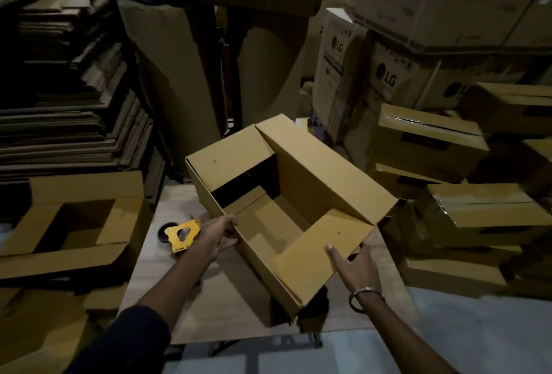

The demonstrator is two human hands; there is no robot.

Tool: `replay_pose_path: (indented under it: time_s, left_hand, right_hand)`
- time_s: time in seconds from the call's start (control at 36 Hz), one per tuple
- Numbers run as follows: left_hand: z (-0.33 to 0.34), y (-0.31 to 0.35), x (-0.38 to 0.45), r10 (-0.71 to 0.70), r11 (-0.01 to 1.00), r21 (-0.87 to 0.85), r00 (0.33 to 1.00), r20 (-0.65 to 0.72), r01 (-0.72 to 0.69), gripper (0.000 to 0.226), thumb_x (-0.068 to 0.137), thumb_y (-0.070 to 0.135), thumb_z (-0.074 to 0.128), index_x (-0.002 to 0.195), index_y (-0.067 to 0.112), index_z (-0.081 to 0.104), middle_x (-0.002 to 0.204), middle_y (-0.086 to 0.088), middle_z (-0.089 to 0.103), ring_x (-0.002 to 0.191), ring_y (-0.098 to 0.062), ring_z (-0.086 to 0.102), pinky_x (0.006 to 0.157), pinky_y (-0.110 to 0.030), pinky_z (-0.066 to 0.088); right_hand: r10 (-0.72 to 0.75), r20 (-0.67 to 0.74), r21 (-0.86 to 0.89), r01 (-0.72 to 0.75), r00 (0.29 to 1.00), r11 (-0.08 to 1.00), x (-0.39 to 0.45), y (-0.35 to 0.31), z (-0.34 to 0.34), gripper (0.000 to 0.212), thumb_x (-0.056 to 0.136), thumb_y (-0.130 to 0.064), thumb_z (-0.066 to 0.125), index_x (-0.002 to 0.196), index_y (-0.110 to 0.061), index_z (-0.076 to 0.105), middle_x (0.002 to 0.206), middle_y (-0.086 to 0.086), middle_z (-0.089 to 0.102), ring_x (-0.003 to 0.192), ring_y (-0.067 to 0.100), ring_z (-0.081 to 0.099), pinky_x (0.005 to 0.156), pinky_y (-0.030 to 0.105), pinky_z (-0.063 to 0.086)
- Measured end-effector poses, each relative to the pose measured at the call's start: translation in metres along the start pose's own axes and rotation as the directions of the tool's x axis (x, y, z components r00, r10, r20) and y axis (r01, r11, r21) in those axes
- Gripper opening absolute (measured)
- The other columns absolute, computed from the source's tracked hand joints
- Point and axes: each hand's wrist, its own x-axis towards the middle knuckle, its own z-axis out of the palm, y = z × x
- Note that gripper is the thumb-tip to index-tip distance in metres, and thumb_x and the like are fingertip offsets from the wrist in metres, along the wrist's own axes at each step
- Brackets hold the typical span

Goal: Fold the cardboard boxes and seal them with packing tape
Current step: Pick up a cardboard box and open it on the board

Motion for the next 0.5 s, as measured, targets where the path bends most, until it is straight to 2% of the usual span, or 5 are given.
replay_pose_path:
  time_s: [0.08, 0.19, 0.28, 0.39, 0.5]
  left_hand:
    - [0.003, -0.002, 0.007, 0.006, 0.998, 0.068, 0.999, -0.046, -0.003, 0.014, 0.088, 0.009, 0.071, 0.082, 0.007, 0.058, 0.061, -0.008, 0.051, 0.041, -0.018, 0.042, 0.033, -0.022, 0.039]
    - [0.004, -0.001, 0.025, 0.033, 0.991, 0.136, 0.992, -0.125, -0.016, 0.02, 0.085, 0.015, 0.077, 0.087, 0.001, 0.062, 0.074, -0.015, 0.055, 0.051, -0.026, 0.049, 0.034, -0.022, 0.041]
    - [0.003, 0.004, 0.036, 0.161, 0.962, 0.251, 0.97, -0.182, -0.112, 0.033, 0.086, 0.033, 0.079, 0.101, 0.005, 0.073, 0.088, -0.014, 0.072, 0.069, -0.031, 0.065, 0.042, -0.029, 0.051]
    - [-0.007, 0.009, 0.06, 0.315, 0.799, 0.587, 0.922, -0.223, -0.131, 0.059, 0.079, 0.069, 0.063, 0.109, 0.02, 0.078, 0.087, -0.007, 0.076, 0.084, -0.032, 0.07, 0.088, -0.045, 0.059]
    - [-0.005, 0.018, 0.059, 0.391, 0.759, 0.625, 0.895, -0.216, -0.181, 0.049, 0.096, 0.054, 0.063, 0.114, 0.011, 0.077, 0.088, -0.008, 0.071, 0.08, -0.029, 0.062, 0.084, -0.04, 0.055]
  right_hand:
    - [-0.012, 0.009, -0.082, 0.013, 1.0, 0.997, -0.001, 0.005, 0.004, 0.107, 0.068, -0.093, 0.06, 0.143, -0.017, 0.044, 0.129, 0.009, 0.066, 0.114, 0.035, 0.064, 0.082, 0.042, 0.053]
    - [-0.114, -0.095, -0.277, 0.083, 0.989, 0.957, -0.012, 0.002, 0.007, 0.079, 0.077, -0.095, 0.043, 0.084, -0.021, 0.069, 0.076, -0.003, 0.07, 0.071, 0.019, 0.065, 0.063, 0.033, 0.053]
    - [-0.363, -0.147, -0.538, 0.234, 0.92, 0.81, -0.017, -0.008, 0.008, 0.071, 0.095, -0.071, 0.05, 0.052, -0.016, 0.066, 0.049, -0.003, 0.057, 0.045, 0.018, 0.054, 0.046, 0.027, 0.045]
    - [-0.643, -0.122, -0.644, 0.433, 0.756, 0.631, 0.002, -0.022, 0.011, 0.054, 0.099, -0.05, 0.059, 0.053, -0.021, 0.065, 0.046, -0.004, 0.051, 0.039, 0.017, 0.045, 0.04, 0.023, 0.033]
    - [-0.819, 0.035, -0.59, 0.674, 0.573, 0.446, 0.031, -0.048, 0.013, 0.031, 0.098, -0.042, 0.061, 0.072, -0.026, 0.065, 0.066, -0.005, 0.061, 0.064, 0.015, 0.055, 0.056, 0.031, 0.049]
